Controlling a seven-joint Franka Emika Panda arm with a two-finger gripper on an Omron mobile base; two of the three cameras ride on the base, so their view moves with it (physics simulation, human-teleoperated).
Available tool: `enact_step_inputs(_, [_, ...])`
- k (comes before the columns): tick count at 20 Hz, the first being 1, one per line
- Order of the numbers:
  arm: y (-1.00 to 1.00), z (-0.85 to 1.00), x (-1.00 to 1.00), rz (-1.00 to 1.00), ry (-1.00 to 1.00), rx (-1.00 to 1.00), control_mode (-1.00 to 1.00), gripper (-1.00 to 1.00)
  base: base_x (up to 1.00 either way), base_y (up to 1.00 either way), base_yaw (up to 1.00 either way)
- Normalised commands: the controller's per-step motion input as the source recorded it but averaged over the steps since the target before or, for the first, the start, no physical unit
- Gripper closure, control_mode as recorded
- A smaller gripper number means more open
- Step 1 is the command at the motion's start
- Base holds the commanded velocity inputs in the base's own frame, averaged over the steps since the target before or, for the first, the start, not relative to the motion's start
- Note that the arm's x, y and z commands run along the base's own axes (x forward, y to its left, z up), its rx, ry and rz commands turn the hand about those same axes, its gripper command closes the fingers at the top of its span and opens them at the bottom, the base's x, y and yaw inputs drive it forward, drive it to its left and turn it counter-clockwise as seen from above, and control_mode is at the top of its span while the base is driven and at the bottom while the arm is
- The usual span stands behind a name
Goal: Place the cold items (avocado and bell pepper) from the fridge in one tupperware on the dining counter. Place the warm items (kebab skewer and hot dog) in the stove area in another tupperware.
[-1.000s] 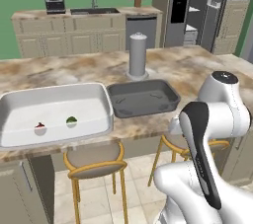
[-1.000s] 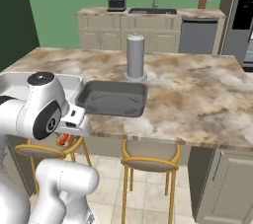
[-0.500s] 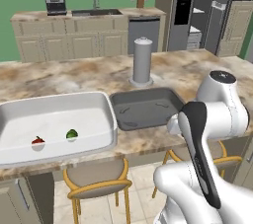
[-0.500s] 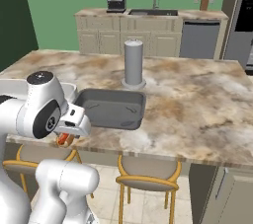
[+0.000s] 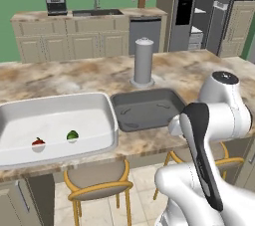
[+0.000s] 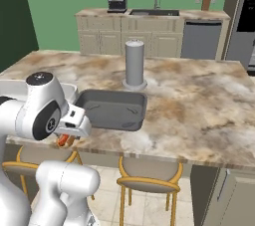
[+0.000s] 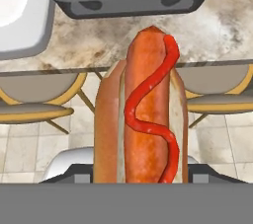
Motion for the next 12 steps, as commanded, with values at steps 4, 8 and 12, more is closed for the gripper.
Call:
enact_step_inputs(4, [-0.04, 0.81, 0.23, 0.0, 0.01, -0.1, -1.0, 1.0, 0.0, 0.0, 0.0])
enact_step_inputs(8, [-0.05, 0.96, 0.58, 0.0, 0.15, -0.17, -1.0, 1.0, 0.0, 0.0, 0.0])
enact_step_inputs(12, [-0.57, 0.25, 0.93, 0.0, 0.26, 0.08, -1.0, 1.0, 0.0, 0.0, 0.0])
